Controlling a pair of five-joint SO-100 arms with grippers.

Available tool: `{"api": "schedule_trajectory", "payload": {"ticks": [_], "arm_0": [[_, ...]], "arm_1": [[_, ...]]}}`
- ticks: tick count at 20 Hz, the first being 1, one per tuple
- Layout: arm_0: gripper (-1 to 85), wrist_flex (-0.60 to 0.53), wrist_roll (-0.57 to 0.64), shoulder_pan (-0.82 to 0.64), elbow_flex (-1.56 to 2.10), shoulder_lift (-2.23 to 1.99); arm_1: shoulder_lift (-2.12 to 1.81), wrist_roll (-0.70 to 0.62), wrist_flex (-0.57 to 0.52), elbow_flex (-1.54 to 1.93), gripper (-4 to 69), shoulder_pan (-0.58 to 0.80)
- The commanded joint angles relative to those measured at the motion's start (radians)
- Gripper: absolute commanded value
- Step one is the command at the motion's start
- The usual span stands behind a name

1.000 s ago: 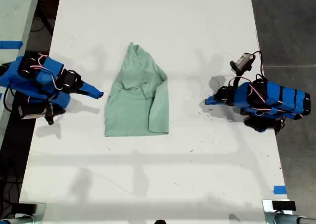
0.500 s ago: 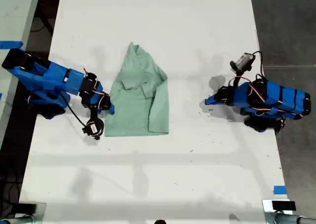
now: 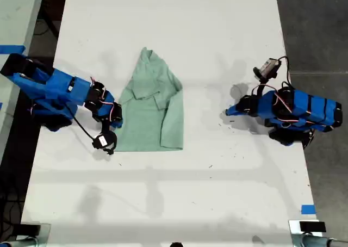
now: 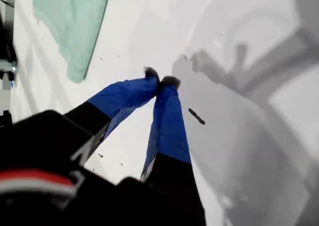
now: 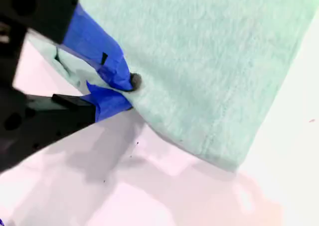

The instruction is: Fold t shirt

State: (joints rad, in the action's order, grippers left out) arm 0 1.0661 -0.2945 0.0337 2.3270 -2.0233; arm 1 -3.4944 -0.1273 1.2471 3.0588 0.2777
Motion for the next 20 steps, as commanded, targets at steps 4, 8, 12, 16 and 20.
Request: {"api": "schedule_trajectory", "payload": {"ticks": [4, 8, 12, 16, 20], "arm_0": [[-0.1, 0.334, 0.094, -0.052, -0.663, 0.279], [-0.1, 0.411, 0.204, -0.094, -1.186, 0.703], [-0.1, 0.380, 0.252, -0.121, -1.430, 0.902], [6.9, 0.267, 0.316, -0.132, -1.425, 0.920], [17.2, 0.252, 0.394, -0.149, -1.422, 0.966]], "arm_1": [[-0.014, -0.026, -0.023, 0.054, 2.2, -0.005], [-0.014, -0.029, -0.025, 0.054, 2.2, -0.005], [-0.014, -0.032, -0.028, 0.054, 2.2, -0.005], [-0.014, -0.037, -0.031, 0.054, 2.2, -0.005], [-0.014, -0.037, -0.031, 0.054, 2.2, -0.005]]}}
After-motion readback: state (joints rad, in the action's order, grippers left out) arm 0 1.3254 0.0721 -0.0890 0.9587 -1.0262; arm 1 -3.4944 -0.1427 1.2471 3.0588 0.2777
